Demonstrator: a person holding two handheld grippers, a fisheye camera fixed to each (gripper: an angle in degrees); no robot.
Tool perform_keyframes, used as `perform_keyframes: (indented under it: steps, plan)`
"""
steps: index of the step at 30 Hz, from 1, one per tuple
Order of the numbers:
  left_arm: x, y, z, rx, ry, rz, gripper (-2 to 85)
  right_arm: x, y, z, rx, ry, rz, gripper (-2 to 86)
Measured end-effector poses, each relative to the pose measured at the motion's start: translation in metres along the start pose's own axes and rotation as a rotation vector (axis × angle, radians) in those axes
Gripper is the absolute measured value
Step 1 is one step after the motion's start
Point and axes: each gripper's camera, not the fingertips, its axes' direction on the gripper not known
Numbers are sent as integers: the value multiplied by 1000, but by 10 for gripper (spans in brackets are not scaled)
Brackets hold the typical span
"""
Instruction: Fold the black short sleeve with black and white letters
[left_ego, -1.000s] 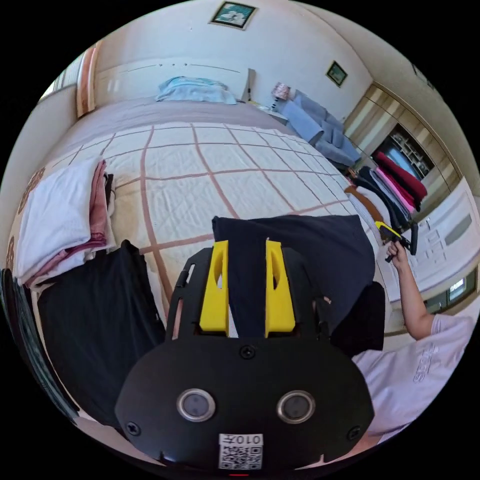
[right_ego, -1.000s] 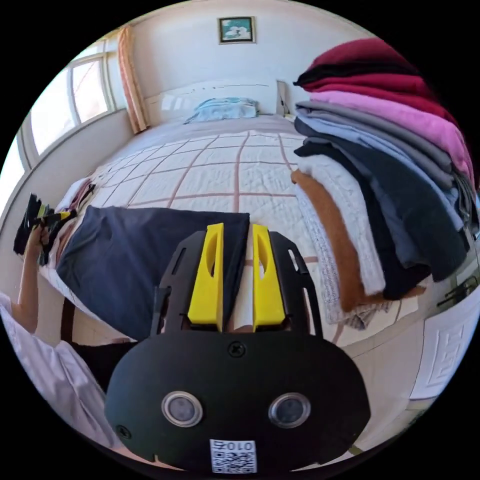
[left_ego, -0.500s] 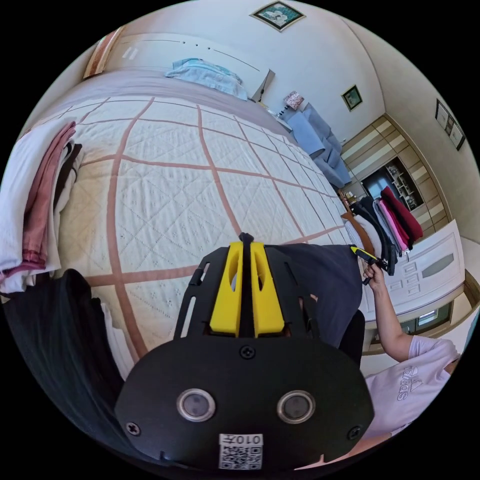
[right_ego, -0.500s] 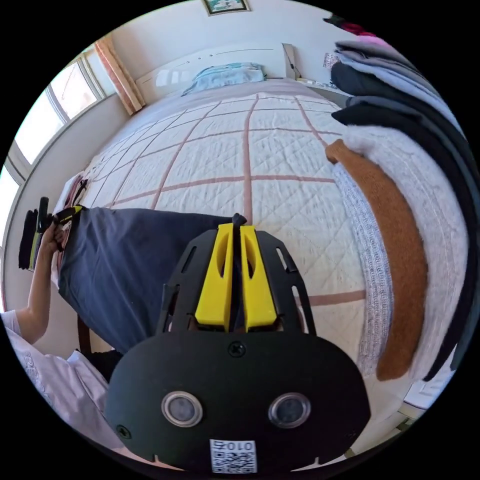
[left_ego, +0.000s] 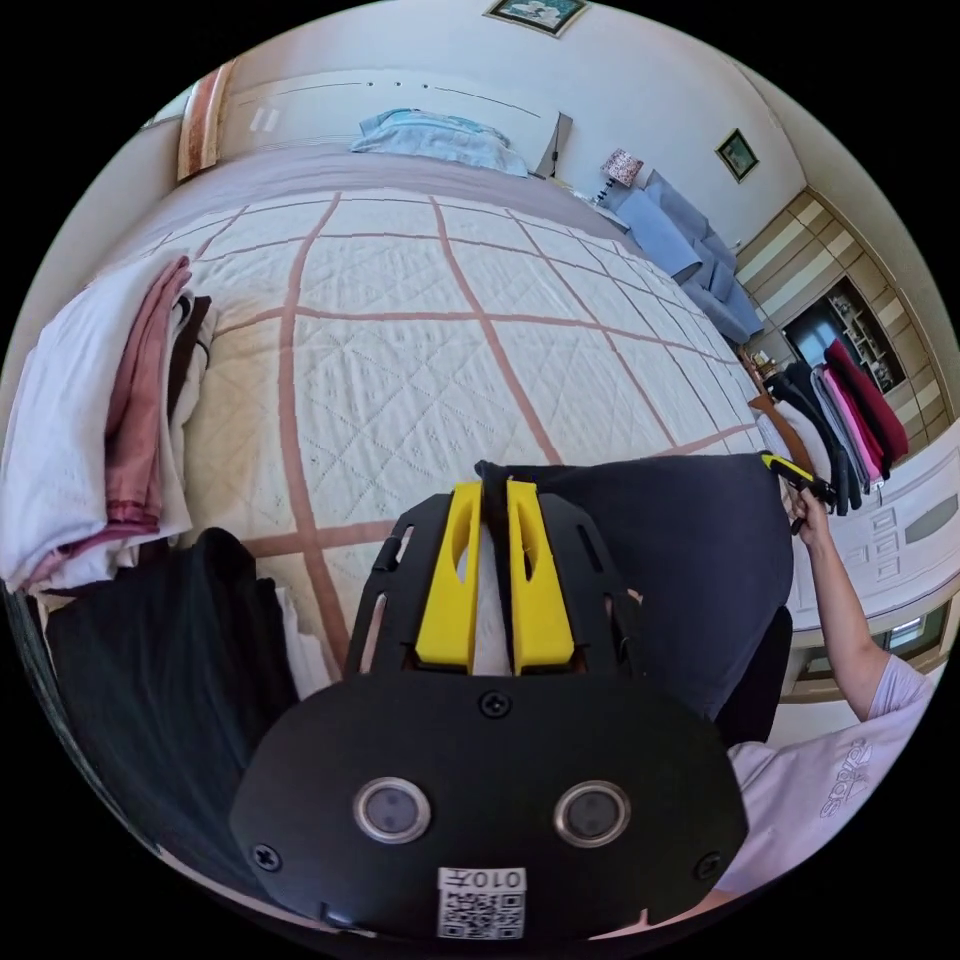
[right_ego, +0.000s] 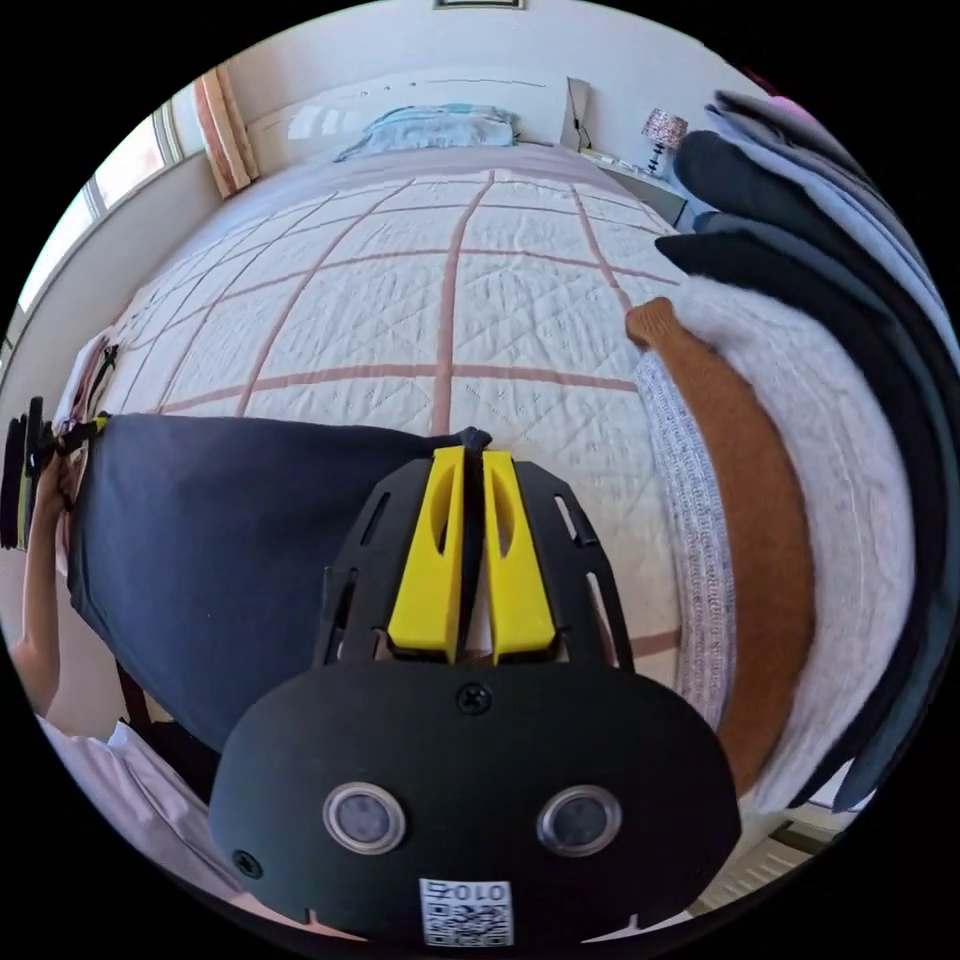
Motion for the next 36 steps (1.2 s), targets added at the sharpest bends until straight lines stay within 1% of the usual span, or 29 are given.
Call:
perform_keyframes:
  steps: [1, 2, 3, 4, 5, 6, 7, 9, 11, 12, 13, 14, 15, 16, 17, 18, 19, 21, 22, 24, 25, 26, 27, 29, 30, 32, 34, 36]
  plan:
    - [10, 7, -19, 16, -59, 36, 38, 0, 5, -9, 23, 24, 12, 47]
    - [24, 18, -41, 38, -119, 74, 41, -3, 18, -33, 90, 71, 36, 52]
    - [33, 25, -52, 46, -147, 93, 42, -10, 33, -60, 169, 104, 44, 54]
    - [49, 43, -70, 55, -181, 122, 44, -16, 41, -73, 201, 116, 42, 53]
    - [66, 63, -82, 56, -172, 157, 45, -32, 58, -95, 251, 117, 29, 52]
    - [75, 74, -85, 59, -158, 183, 46, -54, 74, -108, 266, 94, -30, 49]
    - [90, 95, -84, 60, -129, 226, 46, -66, 82, -112, 259, 84, -60, 48]
    - [101, 120, -65, 12, -131, 252, 46, -112, 107, -106, 198, 94, -147, 47]
    - [92, 140, -17, -125, -168, 249, 47, -135, 120, -83, 161, 122, -166, 50]
    - [87, 144, -14, -91, -150, 236, 47, -143, 122, -61, 101, 131, -158, 54]
    - [73, 150, -21, -16, -93, 180, 49, -147, 122, -51, 52, 122, -169, 56]
    - [62, 153, -32, -6, -33, 147, 50, -155, 122, -45, 31, 136, -180, 60]
    - [57, 155, -41, 14, -39, 130, 51, -168, 121, -56, 54, 214, -190, 59]
    - [53, 165, -66, 104, -96, 110, 52, -177, 120, -64, 66, 258, -206, 59]
    - [49, 178, -91, 183, -154, 88, 53, -197, 122, -83, 128, 324, -232, 63]
    - [46, 185, -100, 202, -171, 74, 53, -219, 126, -104, 215, 311, -248, 68]
    - [39, 195, -111, 186, -164, 55, 55, -231, 128, -113, 253, 275, -263, 71]
    - [29, 210, -110, 112, -89, 31, 61, -282, 132, -132, 293, 87, -379, 80]
    - [23, 222, -103, 85, -33, 10, 66, -297, 133, -134, 293, 40, -415, 85]
    - [16, 240, -88, 63, 18, -33, 73, -357, 138, -138, 311, -174, -563, 100]
    - [11, 250, -77, 53, 64, -67, 79, -373, 140, -138, 312, -221, -609, 103]
    - [5, 258, -69, 58, 140, -97, 84, -405, 143, -137, 299, -277, -707, 108]
    - [2, 261, -66, 76, 179, -114, 86, -438, 148, -135, 277, -275, -822, 114]
    - [-15, 267, -58, 141, 311, -181, 91, -477, 153, -130, 250, -256, -959, 121]
    - [-20, 267, -56, 153, 346, -196, 92, -497, 155, -128, 239, -264, -1019, 123]
    - [-38, 267, -47, 171, 456, -234, 86, -519, 156, -124, 234, -253, -1078, 125]
    - [-49, 267, -47, 190, 474, -243, 71, -536, 158, -117, 217, -199, -1123, 125]
    - [-56, 271, -54, 263, 485, -246, 49, -549, 161, -114, 221, -171, -1130, 125]
